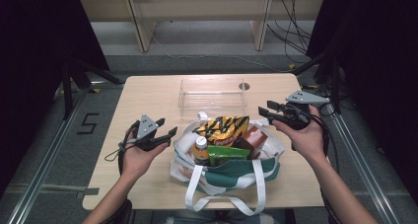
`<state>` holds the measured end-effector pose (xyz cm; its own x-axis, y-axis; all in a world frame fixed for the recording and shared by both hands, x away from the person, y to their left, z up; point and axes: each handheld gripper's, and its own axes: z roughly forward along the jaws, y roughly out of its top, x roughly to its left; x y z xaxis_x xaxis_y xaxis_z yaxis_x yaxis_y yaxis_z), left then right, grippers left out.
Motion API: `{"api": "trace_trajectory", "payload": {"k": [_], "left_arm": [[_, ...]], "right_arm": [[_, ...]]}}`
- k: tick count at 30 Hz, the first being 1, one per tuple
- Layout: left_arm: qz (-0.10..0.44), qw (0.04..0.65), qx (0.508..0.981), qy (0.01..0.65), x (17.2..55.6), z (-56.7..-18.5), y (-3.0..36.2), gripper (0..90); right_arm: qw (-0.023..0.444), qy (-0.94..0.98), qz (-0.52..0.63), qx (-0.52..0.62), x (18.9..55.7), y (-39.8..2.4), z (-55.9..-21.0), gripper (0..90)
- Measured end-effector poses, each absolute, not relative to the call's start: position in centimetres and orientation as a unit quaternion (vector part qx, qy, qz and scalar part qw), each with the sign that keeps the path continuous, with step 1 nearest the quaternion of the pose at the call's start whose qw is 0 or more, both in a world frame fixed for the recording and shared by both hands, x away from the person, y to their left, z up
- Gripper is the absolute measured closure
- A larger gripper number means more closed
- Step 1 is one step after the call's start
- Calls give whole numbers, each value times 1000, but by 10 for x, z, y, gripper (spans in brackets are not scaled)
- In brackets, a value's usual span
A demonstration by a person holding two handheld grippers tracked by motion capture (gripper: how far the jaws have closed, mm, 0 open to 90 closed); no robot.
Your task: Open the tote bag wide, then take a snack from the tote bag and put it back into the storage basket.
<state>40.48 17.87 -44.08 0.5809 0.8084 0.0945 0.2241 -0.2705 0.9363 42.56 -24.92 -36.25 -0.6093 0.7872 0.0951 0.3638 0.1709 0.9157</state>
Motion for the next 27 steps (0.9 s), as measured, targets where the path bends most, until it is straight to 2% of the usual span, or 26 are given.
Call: {"api": "trace_trajectory", "payload": {"k": [3,4,6,11,12,13,14,16,21,27], "left_arm": [[298,492,739,352,406,-441,177,437],[298,493,738,351,406,-441,177,438],[299,491,740,348,407,-441,175,438],[298,493,740,348,412,-441,173,438],[298,493,741,345,412,-441,173,437],[298,492,742,344,412,-441,172,437],[297,492,743,344,412,-441,171,437],[295,496,743,337,413,-442,170,437],[297,489,744,344,410,-441,171,433],[294,493,741,347,413,-442,171,429]], "right_arm": [[200,735,513,396,425,-249,-360,550],[218,735,514,385,427,-250,-360,550],[204,733,519,389,427,-250,-359,545],[210,731,530,375,425,-249,-353,531],[194,731,532,382,423,-247,-352,530],[205,732,532,372,423,-247,-351,531],[189,732,532,383,421,-244,-350,531],[193,738,532,367,421,-240,-349,533],[168,749,536,351,418,-225,-346,533],[167,763,528,333,421,-217,-349,539]]}}
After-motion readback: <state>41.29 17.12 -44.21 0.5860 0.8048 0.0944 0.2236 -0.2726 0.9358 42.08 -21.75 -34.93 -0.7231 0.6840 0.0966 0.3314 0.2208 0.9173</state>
